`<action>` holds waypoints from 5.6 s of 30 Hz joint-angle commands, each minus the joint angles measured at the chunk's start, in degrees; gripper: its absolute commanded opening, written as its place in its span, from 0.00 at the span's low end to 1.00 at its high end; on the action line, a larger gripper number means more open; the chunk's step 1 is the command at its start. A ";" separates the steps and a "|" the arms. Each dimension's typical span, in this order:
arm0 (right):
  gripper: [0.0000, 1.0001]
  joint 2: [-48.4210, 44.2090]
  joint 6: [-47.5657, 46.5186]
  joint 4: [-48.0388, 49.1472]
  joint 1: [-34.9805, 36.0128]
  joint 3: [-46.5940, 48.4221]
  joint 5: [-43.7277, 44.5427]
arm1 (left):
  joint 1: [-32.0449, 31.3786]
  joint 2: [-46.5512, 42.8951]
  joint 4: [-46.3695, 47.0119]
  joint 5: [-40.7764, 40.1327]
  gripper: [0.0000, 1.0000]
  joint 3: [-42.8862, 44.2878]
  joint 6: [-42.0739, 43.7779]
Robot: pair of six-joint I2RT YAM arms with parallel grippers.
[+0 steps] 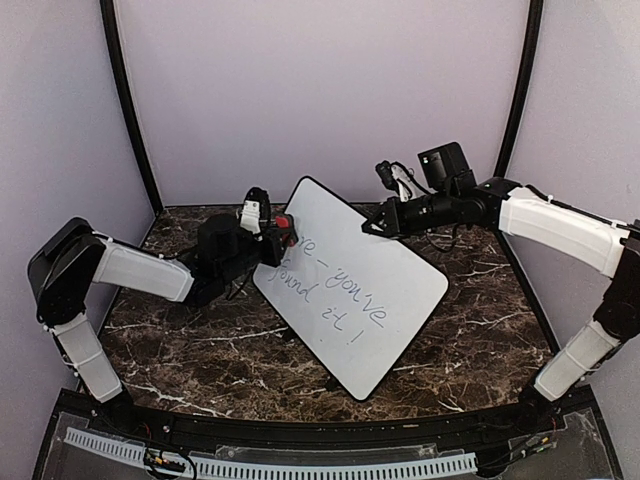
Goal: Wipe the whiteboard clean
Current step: Erase the whiteboard from the whiteboard stand.
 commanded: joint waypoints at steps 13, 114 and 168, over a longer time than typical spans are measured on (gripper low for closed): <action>0.00 1.72 -9.97 6.67 2.76 -4.04 -2.66 | -2.14 0.55 2.67 1.15 0.02 -3.95 -2.39; 0.00 1.67 -10.71 6.86 2.14 -5.27 -2.38 | -7.38 5.01 0.86 0.36 0.01 6.55 -2.47; 0.00 1.86 -10.71 6.86 2.14 -5.27 -2.97 | -12.14 5.75 -1.85 -7.03 0.00 -2.30 -5.56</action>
